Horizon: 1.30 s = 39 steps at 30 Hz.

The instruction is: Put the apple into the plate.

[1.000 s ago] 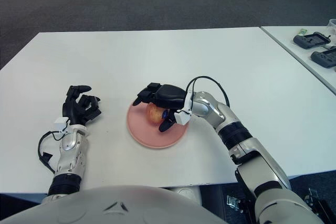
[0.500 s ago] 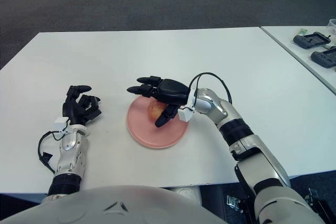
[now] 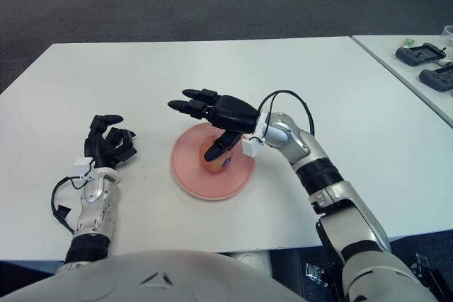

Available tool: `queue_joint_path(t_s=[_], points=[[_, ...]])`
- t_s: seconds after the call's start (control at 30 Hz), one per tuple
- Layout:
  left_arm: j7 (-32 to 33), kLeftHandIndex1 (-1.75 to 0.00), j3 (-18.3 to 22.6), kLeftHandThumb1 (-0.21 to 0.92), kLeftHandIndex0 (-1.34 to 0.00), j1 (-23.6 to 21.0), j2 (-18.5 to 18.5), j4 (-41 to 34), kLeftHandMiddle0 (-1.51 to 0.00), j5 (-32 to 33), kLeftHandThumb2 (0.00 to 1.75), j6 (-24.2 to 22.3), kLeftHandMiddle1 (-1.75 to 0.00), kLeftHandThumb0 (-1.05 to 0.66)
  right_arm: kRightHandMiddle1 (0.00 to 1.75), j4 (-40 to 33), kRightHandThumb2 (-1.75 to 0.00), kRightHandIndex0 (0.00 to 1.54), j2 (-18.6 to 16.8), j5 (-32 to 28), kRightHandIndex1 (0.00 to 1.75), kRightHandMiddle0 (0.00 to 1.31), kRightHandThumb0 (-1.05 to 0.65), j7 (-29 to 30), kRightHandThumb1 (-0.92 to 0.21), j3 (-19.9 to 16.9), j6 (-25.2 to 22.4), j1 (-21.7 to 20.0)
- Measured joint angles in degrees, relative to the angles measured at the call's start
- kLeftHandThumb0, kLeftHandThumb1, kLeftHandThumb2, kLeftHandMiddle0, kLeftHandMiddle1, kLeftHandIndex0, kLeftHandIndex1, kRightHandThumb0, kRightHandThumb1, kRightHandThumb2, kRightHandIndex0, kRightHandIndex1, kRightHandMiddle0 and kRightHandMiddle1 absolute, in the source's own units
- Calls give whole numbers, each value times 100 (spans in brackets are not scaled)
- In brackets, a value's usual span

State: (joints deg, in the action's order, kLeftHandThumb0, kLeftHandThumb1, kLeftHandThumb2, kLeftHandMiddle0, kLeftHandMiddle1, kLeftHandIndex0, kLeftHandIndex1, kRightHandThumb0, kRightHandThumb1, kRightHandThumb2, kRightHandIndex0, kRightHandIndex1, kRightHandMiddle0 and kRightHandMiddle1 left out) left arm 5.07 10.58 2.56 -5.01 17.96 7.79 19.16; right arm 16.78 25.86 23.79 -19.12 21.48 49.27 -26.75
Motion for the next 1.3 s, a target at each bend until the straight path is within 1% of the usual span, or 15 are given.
queue_joint_path(t_s=[0.1, 0.27, 0.33, 0.37, 0.4, 0.47, 0.5, 0.53, 0.57, 0.63, 0.73, 0.83, 0.97, 1.07, 1.3], points=[[0, -175, -1, 43, -31, 0, 0, 0, -52, 0, 121, 0, -175, -1, 0, -131, -33, 0, -32, -76, 0, 0, -102, 11, -92, -111, -104, 8], [0, -175, -5, 35, -37, 0, 3, -1, -57, 0, 130, -3, -175, -1, 0, -226, -36, 0, -170, -259, 0, 0, -93, 139, -92, -305, -239, 101], [-1, -175, -7, 35, -37, 0, 7, 0, -57, 0, 130, -6, -175, -1, 0, -263, -40, 0, -287, -381, 0, 0, -89, 243, -91, -413, -318, 179], [-1, -175, -8, 36, -37, -1, 9, 0, -56, 0, 129, -5, -175, -1, 4, -290, -47, 2, -359, -478, 1, 0, -83, 306, -89, -471, -364, 228], [-1, -175, -10, 36, -37, -3, 11, 1, -56, -1, 129, -5, -175, -1, 6, -323, -50, 2, -418, -557, 2, 0, -81, 362, -88, -527, -406, 284], [-1, -175, -18, 37, -36, -7, 15, 14, -55, -7, 127, 18, -175, -1, 26, -432, -59, 8, -600, -796, 7, 0, -74, 508, -85, -675, -525, 431], [-1, -175, -20, 38, -36, -9, 17, 28, -54, -10, 127, 40, -175, -1, 29, -492, -60, 9, -677, -901, 8, 0, -73, 574, -84, -737, -582, 495], [-1, -175, -22, 38, -35, -11, 19, 42, -54, -12, 126, 60, -175, -1, 44, -561, -64, 13, -774, -987, 13, 0, -71, 657, -83, -808, -655, 569], [-1, -175, -23, 38, -35, -12, 22, 51, -54, -16, 126, 75, -175, -1, 52, -617, -67, 13, -863, -1041, 19, 0, -69, 729, -82, -871, -712, 625], [-2, -174, -25, 35, -37, -14, 29, 69, -57, -25, 130, 107, -175, -1, 77, -710, -75, 10, -1071, -1169, 49, 0, -66, 929, -81, -998, -817, 757], [-2, -174, -32, 31, -40, -19, 34, 104, -60, -46, 134, 165, -175, -1, 98, -740, -81, 10, -1431, -1167, 70, 0, -62, 1405, -82, -1212, -861, 938], [-1, -173, -40, 30, -41, -29, 34, 125, -62, -57, 136, 181, -175, -1, 117, -739, -87, 12, -1712, -1132, 84, 0, -59, 1807, -82, -1378, -880, 1081], [-1, -172, -55, 29, -42, -50, 35, 130, -63, -80, 136, 172, -175, -1, 131, -726, -94, 17, -1983, -1190, 94, 3, -54, 2169, -80, -1595, -935, 1240], [-1, -171, -60, 28, -43, -63, 32, 136, -63, -102, 136, 169, -175, -1, 134, -623, -96, 22, -2101, -1407, 99, 5, -53, 2304, -80, -1812, -932, 1331], [-1, -168, -43, 28, -45, -62, 28, 140, -63, -100, 135, 153, -175, -1, 139, -529, -103, 33, -2363, -1593, 108, 10, -45, 2820, -79, -2255, -1065, 1568]])
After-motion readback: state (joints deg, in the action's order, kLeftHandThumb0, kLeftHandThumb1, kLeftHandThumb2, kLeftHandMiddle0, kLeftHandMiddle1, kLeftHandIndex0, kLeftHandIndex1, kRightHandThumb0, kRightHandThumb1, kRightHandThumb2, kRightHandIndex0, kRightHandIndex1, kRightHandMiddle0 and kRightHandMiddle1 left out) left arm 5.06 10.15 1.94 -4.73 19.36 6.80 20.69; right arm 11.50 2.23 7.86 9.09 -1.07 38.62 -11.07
